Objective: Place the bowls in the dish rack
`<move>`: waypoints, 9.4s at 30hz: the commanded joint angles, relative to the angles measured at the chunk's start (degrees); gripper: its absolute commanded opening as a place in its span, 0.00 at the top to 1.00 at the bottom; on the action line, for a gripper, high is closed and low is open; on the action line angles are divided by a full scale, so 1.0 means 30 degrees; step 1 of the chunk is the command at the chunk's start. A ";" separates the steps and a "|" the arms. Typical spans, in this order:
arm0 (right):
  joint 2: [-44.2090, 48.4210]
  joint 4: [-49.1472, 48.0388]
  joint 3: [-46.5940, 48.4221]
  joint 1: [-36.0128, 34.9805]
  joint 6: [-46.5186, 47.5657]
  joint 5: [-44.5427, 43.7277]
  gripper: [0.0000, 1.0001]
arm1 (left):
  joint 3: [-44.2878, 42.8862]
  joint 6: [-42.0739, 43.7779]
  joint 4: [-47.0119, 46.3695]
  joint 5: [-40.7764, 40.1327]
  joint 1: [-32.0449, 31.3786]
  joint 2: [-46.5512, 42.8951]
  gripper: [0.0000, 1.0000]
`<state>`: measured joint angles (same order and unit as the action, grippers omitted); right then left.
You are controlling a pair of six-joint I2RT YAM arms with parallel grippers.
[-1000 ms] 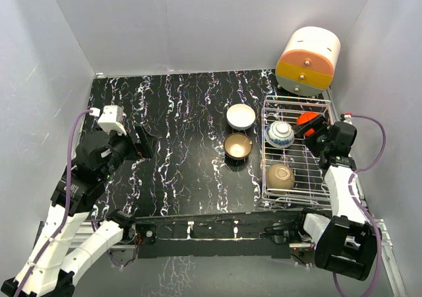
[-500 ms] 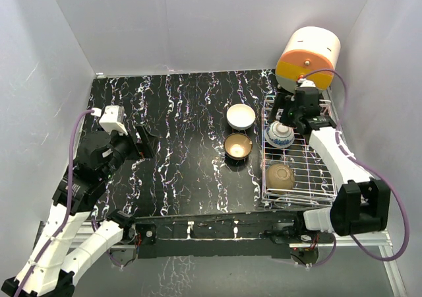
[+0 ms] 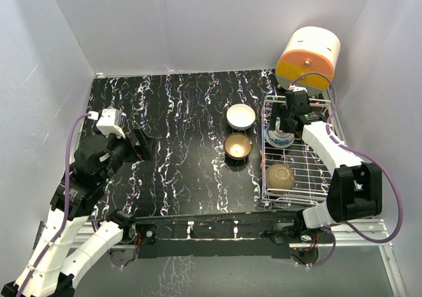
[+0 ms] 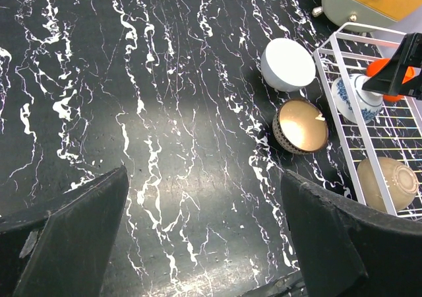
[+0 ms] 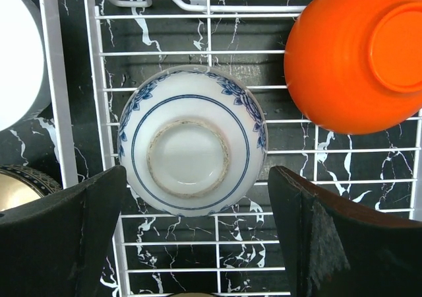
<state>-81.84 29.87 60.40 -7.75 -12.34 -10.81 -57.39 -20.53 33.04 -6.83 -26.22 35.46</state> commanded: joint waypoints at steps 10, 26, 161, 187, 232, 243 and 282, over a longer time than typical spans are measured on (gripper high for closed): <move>-0.0331 -0.0466 0.0639 0.0010 -0.0305 -0.2670 0.08 | 0.0573 0.0420 -0.0026 -0.0305 -0.0046 -0.0625 0.03; 0.5274 0.0227 -0.2932 0.0056 -0.1697 -0.3352 0.08 | 0.1126 0.0325 0.0000 0.0432 -0.0050 -0.1151 0.03; 0.2745 0.5139 -0.2767 -0.0779 -0.7622 -0.4198 0.48 | 0.1578 -0.0099 -0.3188 0.4100 -0.0043 -0.0188 0.03; 0.5363 0.6752 -0.2573 -0.0313 -0.8403 -0.3279 0.34 | 0.2354 0.0077 -0.2391 0.4260 -0.0050 -0.2388 0.03; -1.1410 0.1739 1.3401 -0.7810 -0.0263 -0.2558 0.32 | -0.1570 0.0107 0.1403 -0.3028 -0.0050 -0.0703 0.03; -1.3398 0.0398 1.2972 -0.7811 0.0903 -0.2570 0.45 | -0.1079 0.0165 0.1441 -0.3243 -0.0050 -0.0696 0.03; 0.2213 -1.3716 -0.0143 -0.0794 -0.7442 1.4010 0.92 | -0.0677 0.0400 0.1026 -0.2470 -0.0044 -0.0652 0.03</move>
<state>-81.45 -0.56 65.47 -17.30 -26.37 22.15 -59.88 -20.08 36.93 -15.55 -26.24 33.58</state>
